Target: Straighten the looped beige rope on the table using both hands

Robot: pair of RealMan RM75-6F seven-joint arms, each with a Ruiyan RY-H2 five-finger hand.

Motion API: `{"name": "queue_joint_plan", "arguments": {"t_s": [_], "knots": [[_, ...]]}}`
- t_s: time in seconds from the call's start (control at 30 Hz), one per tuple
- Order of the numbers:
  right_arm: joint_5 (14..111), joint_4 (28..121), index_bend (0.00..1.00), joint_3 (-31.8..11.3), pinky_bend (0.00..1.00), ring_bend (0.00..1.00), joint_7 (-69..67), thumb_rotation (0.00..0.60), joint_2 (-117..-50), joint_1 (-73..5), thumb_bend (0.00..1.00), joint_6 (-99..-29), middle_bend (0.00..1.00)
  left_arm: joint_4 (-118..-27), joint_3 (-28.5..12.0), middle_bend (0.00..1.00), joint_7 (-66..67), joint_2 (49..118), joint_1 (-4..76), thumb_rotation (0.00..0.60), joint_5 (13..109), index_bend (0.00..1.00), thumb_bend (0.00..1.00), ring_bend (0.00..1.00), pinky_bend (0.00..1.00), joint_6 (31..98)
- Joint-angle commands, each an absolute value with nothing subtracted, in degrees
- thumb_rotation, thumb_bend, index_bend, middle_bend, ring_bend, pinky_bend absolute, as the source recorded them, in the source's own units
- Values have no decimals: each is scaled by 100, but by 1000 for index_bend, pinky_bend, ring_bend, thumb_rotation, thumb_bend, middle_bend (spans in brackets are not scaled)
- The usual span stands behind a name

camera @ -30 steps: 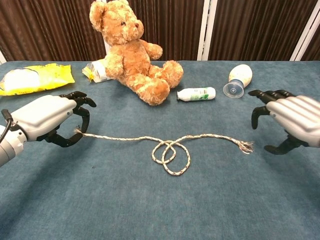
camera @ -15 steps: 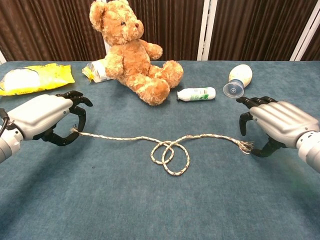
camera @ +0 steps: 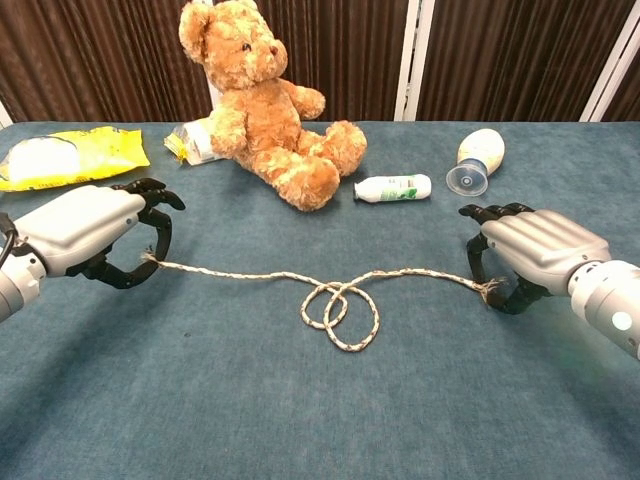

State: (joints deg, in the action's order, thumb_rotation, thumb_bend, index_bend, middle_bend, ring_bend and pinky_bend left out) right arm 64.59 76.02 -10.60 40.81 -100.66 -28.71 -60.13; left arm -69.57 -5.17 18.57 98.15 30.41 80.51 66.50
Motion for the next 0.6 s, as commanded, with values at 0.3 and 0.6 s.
{"name": "queue_joint_plan", "arguments": {"t_s": [0.3, 0.6], "knots": [[6182, 7488, 712, -1058, 0, 0, 4171, 600, -10111, -3018, 545, -6040, 58, -6980, -517, 152, 1873, 9783, 3043, 600, 8031, 668, 441, 36, 178, 6639], [6203, 7530, 769, -1018, 0, 0, 4038, 600, -9990, -3043, 604, -6159, 102, -6965, -511, 152, 1867, 9765, 3035, 600, 8042, 668, 441, 35, 177, 6667]]}}
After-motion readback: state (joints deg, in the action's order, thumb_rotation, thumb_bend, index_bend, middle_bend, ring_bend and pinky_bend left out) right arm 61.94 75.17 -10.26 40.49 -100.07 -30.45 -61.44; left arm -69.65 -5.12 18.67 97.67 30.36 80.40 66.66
